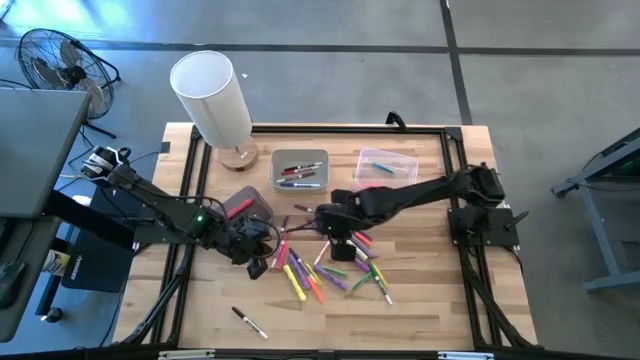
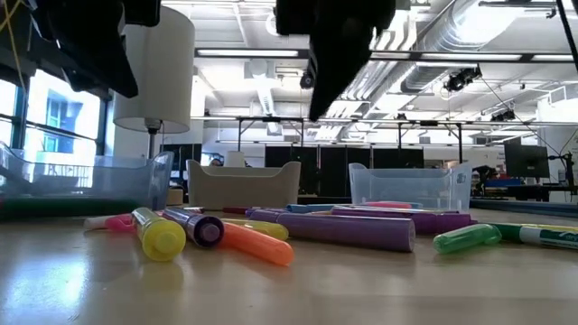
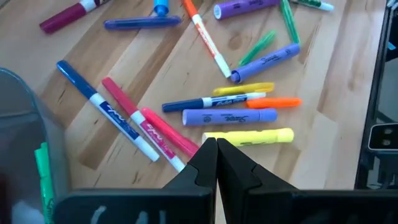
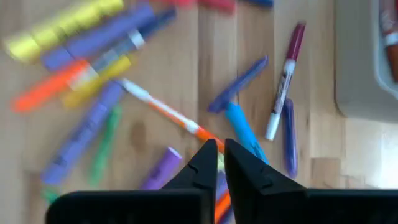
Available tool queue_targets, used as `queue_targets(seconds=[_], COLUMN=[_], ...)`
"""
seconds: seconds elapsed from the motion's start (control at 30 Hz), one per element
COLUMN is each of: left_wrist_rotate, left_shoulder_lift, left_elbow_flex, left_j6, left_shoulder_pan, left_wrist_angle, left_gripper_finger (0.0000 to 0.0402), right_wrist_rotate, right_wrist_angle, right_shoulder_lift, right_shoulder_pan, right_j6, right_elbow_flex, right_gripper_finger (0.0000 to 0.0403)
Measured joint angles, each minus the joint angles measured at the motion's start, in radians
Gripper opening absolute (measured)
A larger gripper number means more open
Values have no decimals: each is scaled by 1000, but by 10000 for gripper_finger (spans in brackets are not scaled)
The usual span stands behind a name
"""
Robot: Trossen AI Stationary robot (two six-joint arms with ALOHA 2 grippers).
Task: Pick & Place Markers
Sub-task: Put the blue highlighter pen into the black bin
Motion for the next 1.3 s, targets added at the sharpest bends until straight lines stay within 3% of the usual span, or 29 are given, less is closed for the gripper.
queue_targets(seconds=[0.37, 0.87, 1.17, 1.3], left_wrist_rotate=[16, -61, -67, -68], left_shoulder_lift=[-12, -188, -197, -197], left_elbow_flex=[0, -10, -9, -9], left_j6=[64, 153, 138, 134], left_shoulder_pan=[0, 0, 0, 0], left_wrist_angle=[40, 7, 4, 4], left_gripper_finger=[0, 0, 0, 0], right_wrist_rotate=[-30, -58, -42, -44], right_wrist_angle=[79, 278, 375, 408], right_shoulder_lift=[12, 12, 12, 10], right_shoulder_pan=[-100, -148, -170, -170], right_j6=[-316, -414, -436, -436], right_elbow_flex=[-138, -328, -422, -448], right_gripper_finger=[117, 117, 116, 97])
